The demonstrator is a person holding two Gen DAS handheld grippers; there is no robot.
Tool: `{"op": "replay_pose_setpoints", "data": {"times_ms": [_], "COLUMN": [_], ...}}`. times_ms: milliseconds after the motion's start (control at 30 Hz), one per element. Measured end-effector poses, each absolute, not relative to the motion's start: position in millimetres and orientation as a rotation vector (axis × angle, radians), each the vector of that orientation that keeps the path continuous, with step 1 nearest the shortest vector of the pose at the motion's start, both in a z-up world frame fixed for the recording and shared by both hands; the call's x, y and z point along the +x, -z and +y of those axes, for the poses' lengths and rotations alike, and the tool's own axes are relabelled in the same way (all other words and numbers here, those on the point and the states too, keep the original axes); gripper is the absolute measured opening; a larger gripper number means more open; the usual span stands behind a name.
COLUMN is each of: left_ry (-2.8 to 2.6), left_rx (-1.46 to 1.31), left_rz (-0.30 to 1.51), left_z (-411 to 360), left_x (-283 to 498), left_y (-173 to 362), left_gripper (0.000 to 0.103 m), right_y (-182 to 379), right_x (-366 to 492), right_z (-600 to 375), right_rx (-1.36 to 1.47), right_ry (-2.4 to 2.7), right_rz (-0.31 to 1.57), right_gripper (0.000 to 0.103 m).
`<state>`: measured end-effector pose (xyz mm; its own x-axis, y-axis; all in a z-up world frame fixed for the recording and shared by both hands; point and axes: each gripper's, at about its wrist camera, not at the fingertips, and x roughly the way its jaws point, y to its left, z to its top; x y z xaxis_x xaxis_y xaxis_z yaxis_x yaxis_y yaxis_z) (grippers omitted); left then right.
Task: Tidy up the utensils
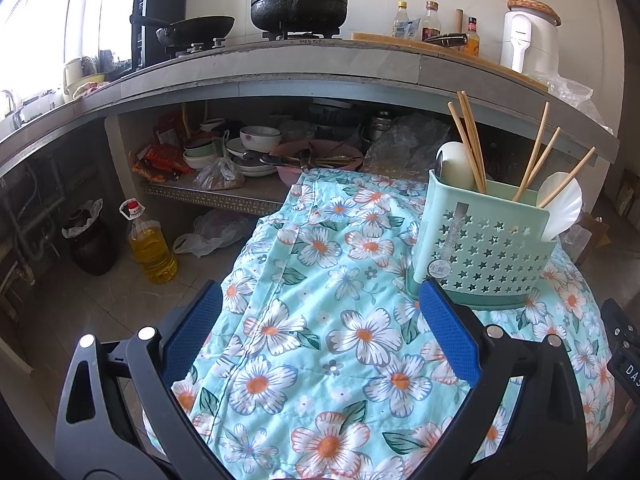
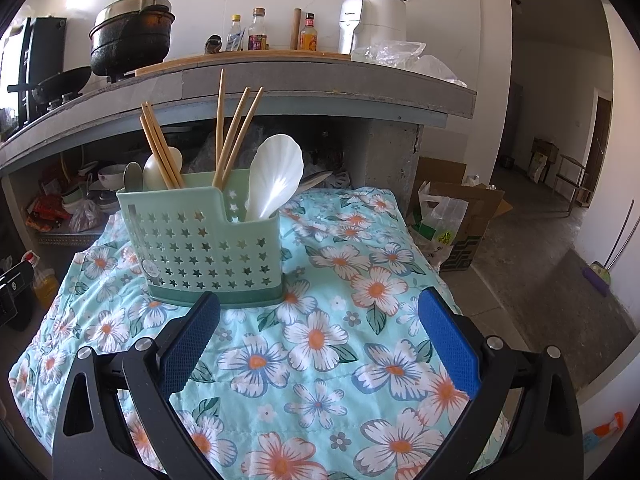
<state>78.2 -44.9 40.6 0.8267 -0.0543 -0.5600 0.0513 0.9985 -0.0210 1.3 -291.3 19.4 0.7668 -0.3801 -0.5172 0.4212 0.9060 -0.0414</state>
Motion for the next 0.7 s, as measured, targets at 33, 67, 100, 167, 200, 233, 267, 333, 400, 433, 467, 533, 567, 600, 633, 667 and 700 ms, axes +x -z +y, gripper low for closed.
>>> {"op": "replay_pose_setpoints", "data": {"times_ms": [33, 67, 100, 167, 200, 233, 267, 333, 400, 433, 467, 533, 567, 600, 633, 667, 700], "left_ry": [0.056, 0.057, 0.057, 0.057, 0.057, 0.057, 0.057, 0.057, 0.057, 0.057, 0.057, 0.057, 0.057, 0.056, 0.057, 0.058, 0.058], "left_rx": [-0.005, -0.006, -0.006, -0.005, -0.005, -0.006, -0.006, -0.007, -0.007, -0.008, -0.008, -0.008, -0.008, -0.009, -0.009, -0.008, -0.008], "left_rz": [0.595, 0.596, 0.596, 0.595, 0.595, 0.595, 0.594, 0.594, 0.595, 0.595, 0.595, 0.596, 0.596, 0.595, 0.595, 0.595, 0.595], "left_z": [-44.8, -44.7, -44.6, -44.6, -44.5, -44.4, -44.3, -43.4, -42.6, -42.5, -42.4, -42.5, -42.4, -42.4, -42.4, -42.4, -42.3], "left_x": [78.3, 78.6, 78.1, 78.8, 78.8, 78.9, 78.6, 78.1, 77.7, 78.3, 78.1, 78.4, 78.2, 77.9, 78.4, 78.3, 78.8], "left_y": [-40.6, -40.6, -40.7, -40.8, -40.9, -41.0, -41.0, -40.4, -40.2, -40.4, -40.4, -40.5, -40.5, -40.5, -40.6, -40.5, -40.5], "left_gripper": [0.095, 0.095, 0.095, 0.095, 0.095, 0.095, 0.095, 0.095, 0.095, 0.095, 0.095, 0.095, 0.095, 0.095, 0.095, 0.095, 0.095], "right_y": [-19.6, -19.6, -19.3, -20.0, -20.5, -20.7, -20.4, -20.3, -20.1, -20.2, -20.5, -20.8, -21.0, -20.5, -20.8, -20.4, -21.1], "right_x": [1.4, 1.5, 1.3, 1.6, 1.7, 1.7, 1.6, 1.6, 1.4, 1.5, 1.6, 1.9, 2.0, 1.7, 1.8, 1.6, 1.9], "right_z": [-291.3, -291.3, -291.4, -291.1, -291.0, -291.0, -291.0, -291.0, -291.0, -291.0, -291.1, -290.8, -290.8, -290.9, -291.0, -290.9, -290.7], "right_rx": [0.079, 0.078, 0.078, 0.077, 0.076, 0.076, 0.077, 0.077, 0.077, 0.077, 0.078, 0.077, 0.076, 0.077, 0.077, 0.078, 0.078], "right_ry": [0.436, 0.437, 0.436, 0.437, 0.437, 0.437, 0.437, 0.437, 0.437, 0.437, 0.437, 0.436, 0.437, 0.437, 0.437, 0.438, 0.438], "right_rz": [0.544, 0.544, 0.544, 0.543, 0.542, 0.542, 0.542, 0.543, 0.543, 0.543, 0.543, 0.543, 0.543, 0.543, 0.542, 0.543, 0.543], "right_gripper": [0.096, 0.096, 0.096, 0.096, 0.096, 0.096, 0.096, 0.096, 0.096, 0.096, 0.096, 0.096, 0.096, 0.096, 0.096, 0.096, 0.096]}}
